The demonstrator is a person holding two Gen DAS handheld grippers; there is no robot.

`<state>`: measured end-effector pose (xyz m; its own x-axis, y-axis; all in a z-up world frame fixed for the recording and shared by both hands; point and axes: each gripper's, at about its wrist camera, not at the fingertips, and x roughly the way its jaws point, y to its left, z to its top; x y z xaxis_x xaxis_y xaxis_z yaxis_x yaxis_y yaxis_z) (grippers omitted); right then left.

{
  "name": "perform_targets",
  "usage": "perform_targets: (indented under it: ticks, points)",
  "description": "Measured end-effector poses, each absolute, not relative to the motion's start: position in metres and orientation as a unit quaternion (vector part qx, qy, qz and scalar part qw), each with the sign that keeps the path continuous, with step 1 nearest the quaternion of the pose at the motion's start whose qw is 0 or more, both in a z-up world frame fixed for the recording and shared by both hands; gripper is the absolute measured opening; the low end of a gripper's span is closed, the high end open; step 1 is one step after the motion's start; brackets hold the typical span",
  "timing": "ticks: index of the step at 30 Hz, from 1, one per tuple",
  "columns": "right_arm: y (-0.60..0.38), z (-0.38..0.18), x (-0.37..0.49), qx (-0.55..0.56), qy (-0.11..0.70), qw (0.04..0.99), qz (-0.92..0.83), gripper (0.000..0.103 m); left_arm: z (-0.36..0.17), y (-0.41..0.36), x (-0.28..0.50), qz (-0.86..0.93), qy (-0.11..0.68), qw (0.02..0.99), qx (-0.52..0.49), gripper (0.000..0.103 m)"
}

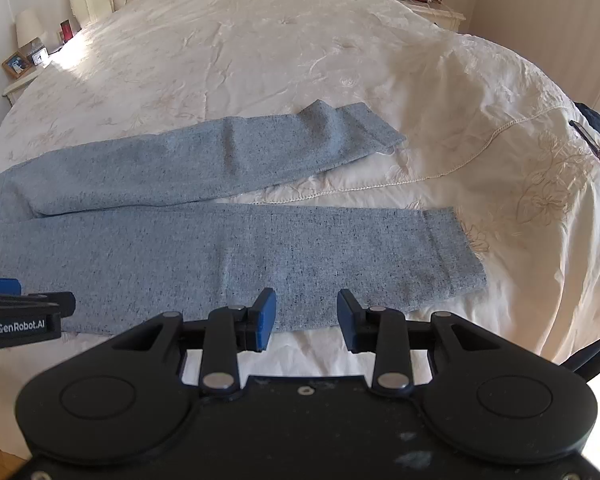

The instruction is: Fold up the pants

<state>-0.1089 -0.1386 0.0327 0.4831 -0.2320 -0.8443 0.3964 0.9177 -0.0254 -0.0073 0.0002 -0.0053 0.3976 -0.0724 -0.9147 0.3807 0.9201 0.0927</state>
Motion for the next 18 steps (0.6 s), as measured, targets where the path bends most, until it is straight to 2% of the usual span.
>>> perform_targets:
  ticks: [18]
  points:
    - [-0.126, 0.037, -0.114, 0.051, 0.442, 0.878, -0.175, 0.036, -0.008, 0.0, -0.009, -0.153, 0.537, 0.82, 0.127, 0.063]
